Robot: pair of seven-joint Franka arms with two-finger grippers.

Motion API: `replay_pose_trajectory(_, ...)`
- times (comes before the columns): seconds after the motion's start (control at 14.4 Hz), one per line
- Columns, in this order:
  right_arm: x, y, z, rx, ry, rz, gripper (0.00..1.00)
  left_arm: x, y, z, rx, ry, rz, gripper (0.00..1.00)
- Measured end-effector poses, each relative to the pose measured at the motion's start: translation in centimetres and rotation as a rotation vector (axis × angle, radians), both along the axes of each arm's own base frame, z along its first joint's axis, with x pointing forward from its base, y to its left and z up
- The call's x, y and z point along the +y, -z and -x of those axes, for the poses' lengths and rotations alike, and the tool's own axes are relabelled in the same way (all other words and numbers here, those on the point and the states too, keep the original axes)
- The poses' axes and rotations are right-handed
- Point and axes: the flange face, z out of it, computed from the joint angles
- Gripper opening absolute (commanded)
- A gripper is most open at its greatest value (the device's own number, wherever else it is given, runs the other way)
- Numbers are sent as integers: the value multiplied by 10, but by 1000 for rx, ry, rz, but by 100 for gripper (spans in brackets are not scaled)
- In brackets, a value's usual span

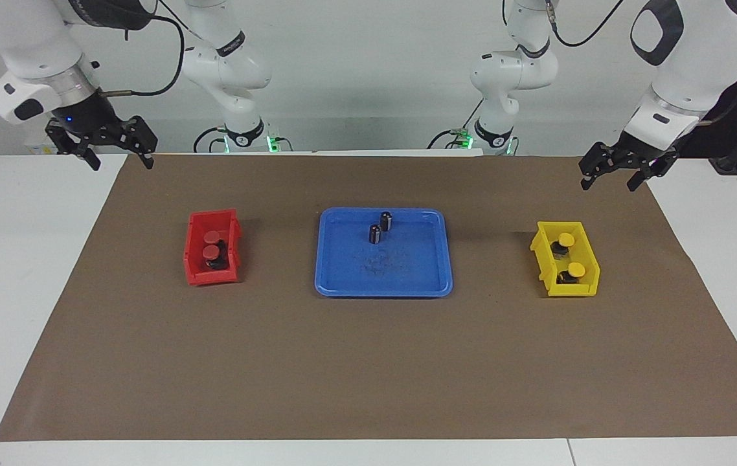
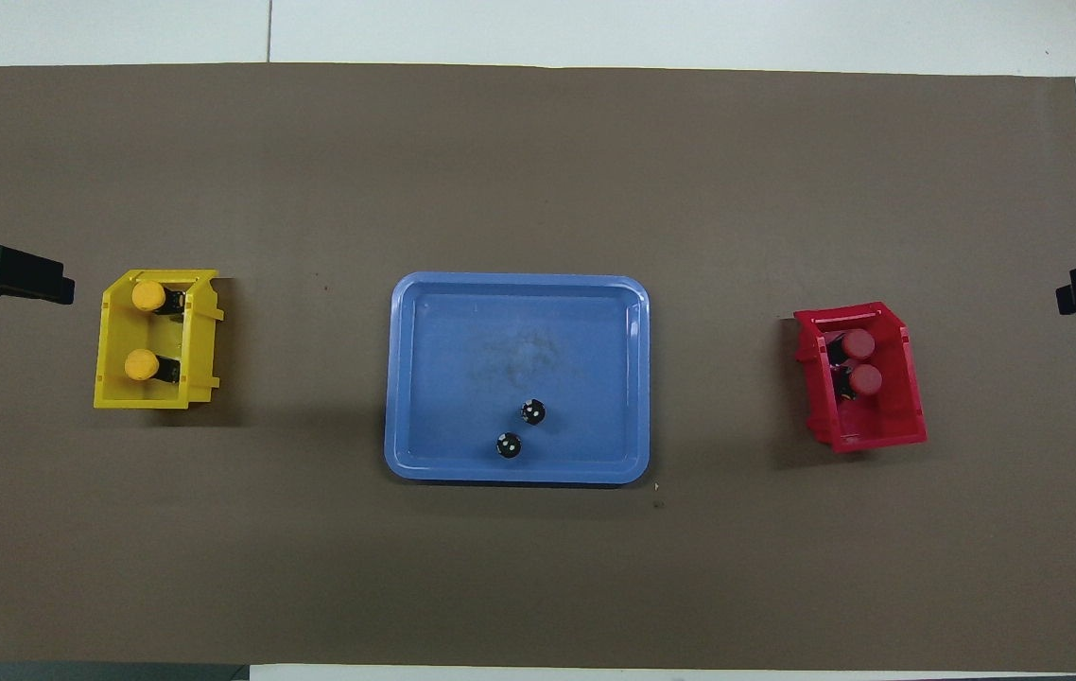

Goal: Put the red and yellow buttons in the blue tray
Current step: 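Reach the right gripper to the red holder of red buttons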

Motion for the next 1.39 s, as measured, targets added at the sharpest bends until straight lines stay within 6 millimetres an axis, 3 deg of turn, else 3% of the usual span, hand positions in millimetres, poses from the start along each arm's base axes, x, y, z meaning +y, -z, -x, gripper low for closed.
replay_pose_trajectory(0.83, 0, 1, 0, 2, 0, 0, 99, -3, 0, 1, 3, 5, 0, 100)
replay_pose_trajectory(1.04, 7, 8, -4, -11, -14, -1, 84, -3, 2, 1, 8, 5, 0, 100)
replay_pose_trajectory(1.18, 26, 29, -10, -48, -46, 2, 81, -3, 5, 2, 14, 5, -1, 100)
replay_pose_trajectory(1.39, 38, 90, -7, -77, -51, -9, 74, -2, 5, 4, 15, 5, -1, 100)
